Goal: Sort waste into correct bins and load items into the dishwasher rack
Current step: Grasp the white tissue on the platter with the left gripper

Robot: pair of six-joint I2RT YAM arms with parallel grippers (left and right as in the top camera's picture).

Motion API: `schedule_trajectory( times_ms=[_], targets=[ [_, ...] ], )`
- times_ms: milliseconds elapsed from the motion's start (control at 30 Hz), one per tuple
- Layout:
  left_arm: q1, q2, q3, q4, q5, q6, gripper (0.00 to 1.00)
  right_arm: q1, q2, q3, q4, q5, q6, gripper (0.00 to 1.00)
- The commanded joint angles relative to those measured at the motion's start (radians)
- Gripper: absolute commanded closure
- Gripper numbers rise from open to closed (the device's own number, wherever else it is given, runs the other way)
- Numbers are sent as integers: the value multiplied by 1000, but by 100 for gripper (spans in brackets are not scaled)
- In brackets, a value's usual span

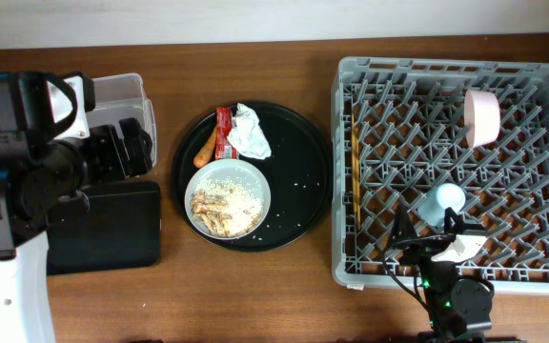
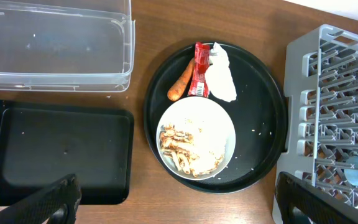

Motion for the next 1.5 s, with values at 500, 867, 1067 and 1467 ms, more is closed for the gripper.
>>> schedule_trajectory(
  times_ms=[500, 867, 1067, 1467],
  targets=[
    [-250, 280, -65, 254, 95, -1, 1, -6, -10, -13, 3, -6, 7, 2],
    [-413, 910, -65, 640, -199, -13, 43, -6, -10, -13, 3, -6, 7, 2],
    [-413, 970, -65, 721, -176, -13, 60, -6, -10, -13, 3, -6, 7, 2],
    [-367, 683, 68, 411, -290, -134, 100, -6, -10, -13, 3, -6, 7, 2]
  ],
)
